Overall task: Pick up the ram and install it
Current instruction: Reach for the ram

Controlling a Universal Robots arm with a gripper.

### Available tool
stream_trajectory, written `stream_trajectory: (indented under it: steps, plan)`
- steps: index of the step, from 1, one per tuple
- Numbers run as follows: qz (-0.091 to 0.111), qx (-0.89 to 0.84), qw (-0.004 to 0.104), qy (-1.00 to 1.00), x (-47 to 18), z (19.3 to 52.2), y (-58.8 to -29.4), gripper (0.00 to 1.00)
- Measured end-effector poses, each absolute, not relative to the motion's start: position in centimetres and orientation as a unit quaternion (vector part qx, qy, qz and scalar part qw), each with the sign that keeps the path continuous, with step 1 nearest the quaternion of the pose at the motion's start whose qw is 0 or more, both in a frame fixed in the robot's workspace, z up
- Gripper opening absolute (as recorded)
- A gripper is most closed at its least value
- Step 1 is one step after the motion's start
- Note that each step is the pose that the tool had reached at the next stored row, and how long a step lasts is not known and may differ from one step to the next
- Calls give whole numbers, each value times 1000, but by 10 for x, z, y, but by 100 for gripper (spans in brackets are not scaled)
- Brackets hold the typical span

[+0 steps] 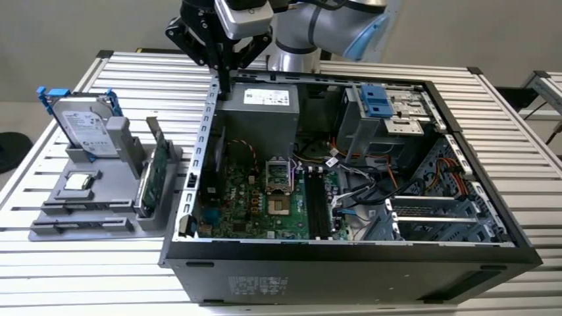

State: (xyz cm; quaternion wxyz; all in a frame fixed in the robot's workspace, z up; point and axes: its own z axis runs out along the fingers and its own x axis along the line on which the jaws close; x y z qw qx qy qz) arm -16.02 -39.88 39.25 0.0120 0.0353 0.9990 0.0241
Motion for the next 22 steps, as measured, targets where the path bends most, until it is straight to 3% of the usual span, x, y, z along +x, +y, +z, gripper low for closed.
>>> stream_trajectory:
  steps: [22]
  plan:
    - [24,32,12,999,-187,392,-399,0]
